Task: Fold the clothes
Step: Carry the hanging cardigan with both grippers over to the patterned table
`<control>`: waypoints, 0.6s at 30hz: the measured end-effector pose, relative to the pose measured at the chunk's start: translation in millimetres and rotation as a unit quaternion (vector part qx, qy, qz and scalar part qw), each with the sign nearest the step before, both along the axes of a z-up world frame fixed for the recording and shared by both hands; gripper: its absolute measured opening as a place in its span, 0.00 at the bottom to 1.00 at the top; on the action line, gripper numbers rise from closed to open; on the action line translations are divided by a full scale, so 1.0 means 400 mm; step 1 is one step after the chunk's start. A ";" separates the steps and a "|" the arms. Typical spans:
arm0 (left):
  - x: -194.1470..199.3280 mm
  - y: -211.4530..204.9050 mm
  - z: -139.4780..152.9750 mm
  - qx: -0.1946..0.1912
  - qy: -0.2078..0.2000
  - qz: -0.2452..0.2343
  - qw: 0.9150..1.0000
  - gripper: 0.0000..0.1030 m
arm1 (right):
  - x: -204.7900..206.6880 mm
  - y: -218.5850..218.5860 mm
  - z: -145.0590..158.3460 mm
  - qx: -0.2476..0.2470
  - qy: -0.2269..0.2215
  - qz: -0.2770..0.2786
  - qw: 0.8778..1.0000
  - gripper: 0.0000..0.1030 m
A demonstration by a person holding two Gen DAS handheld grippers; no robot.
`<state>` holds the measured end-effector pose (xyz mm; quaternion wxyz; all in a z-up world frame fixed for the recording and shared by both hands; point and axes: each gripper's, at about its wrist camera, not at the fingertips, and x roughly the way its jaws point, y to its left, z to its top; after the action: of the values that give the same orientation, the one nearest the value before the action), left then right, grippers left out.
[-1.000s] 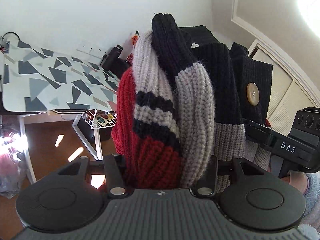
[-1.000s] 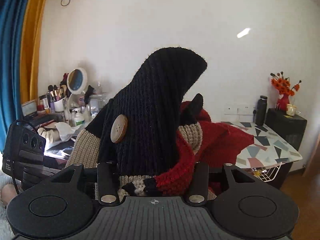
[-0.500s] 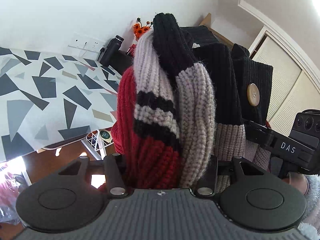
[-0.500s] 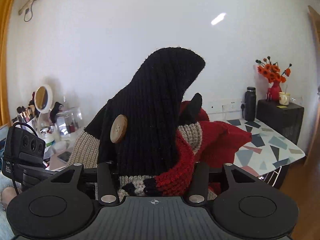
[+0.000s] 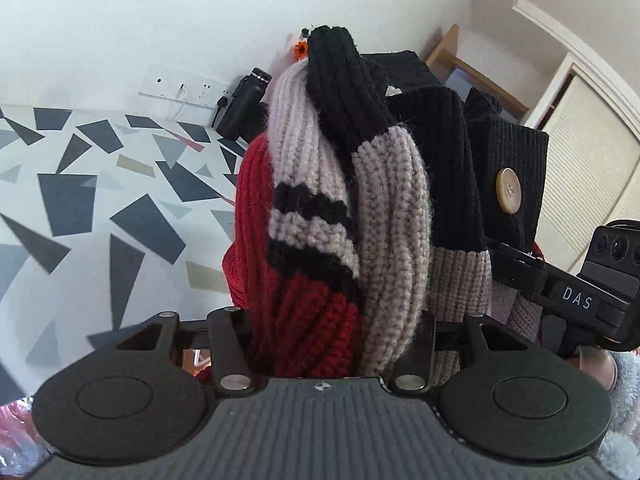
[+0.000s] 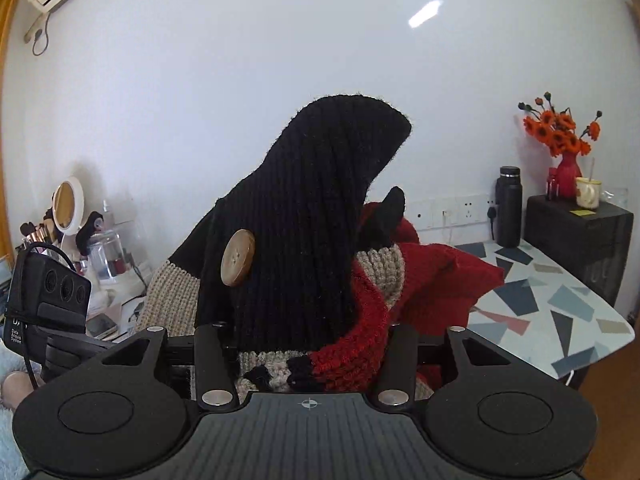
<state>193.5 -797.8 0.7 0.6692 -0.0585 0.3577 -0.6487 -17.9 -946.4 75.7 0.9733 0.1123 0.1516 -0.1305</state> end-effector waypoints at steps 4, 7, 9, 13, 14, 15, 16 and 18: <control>-0.002 -0.151 0.004 0.006 0.005 0.018 1.000 0.48 | 0.024 -0.175 -0.003 0.004 0.007 0.020 1.000 0.41; 0.003 -0.246 -0.005 -0.001 0.017 0.038 0.999 0.48 | 0.045 -0.307 -0.003 0.007 0.013 0.037 0.999 0.41; 0.015 -0.299 -0.010 0.001 0.023 0.054 0.998 0.48 | 0.058 -0.395 -0.003 0.008 0.017 0.048 0.999 0.41; 0.059 -0.370 -0.017 0.007 0.027 0.081 0.996 0.48 | 0.123 -0.519 -0.007 0.010 0.024 0.074 0.997 0.41; 0.075 -0.385 -0.021 0.010 0.028 0.087 0.996 0.48 | 0.144 -0.540 -0.011 0.010 0.024 0.081 0.996 0.41; 0.090 -0.400 -0.024 0.013 0.028 0.092 0.995 0.48 | 0.164 -0.557 -0.017 0.012 0.024 0.085 0.996 0.41; 0.111 -0.414 -0.030 0.016 0.030 0.095 0.995 0.48 | 0.185 -0.574 -0.022 0.013 0.025 0.089 0.996 0.41; 0.153 -0.441 -0.041 0.022 0.035 0.101 0.994 0.48 | 0.234 -0.603 -0.036 0.020 0.028 0.092 0.995 0.41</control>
<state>254.7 -974.1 -15.9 0.7193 -0.1024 0.3871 -0.5677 75.6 -1187.7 61.4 0.9742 0.1138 0.1907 -0.0402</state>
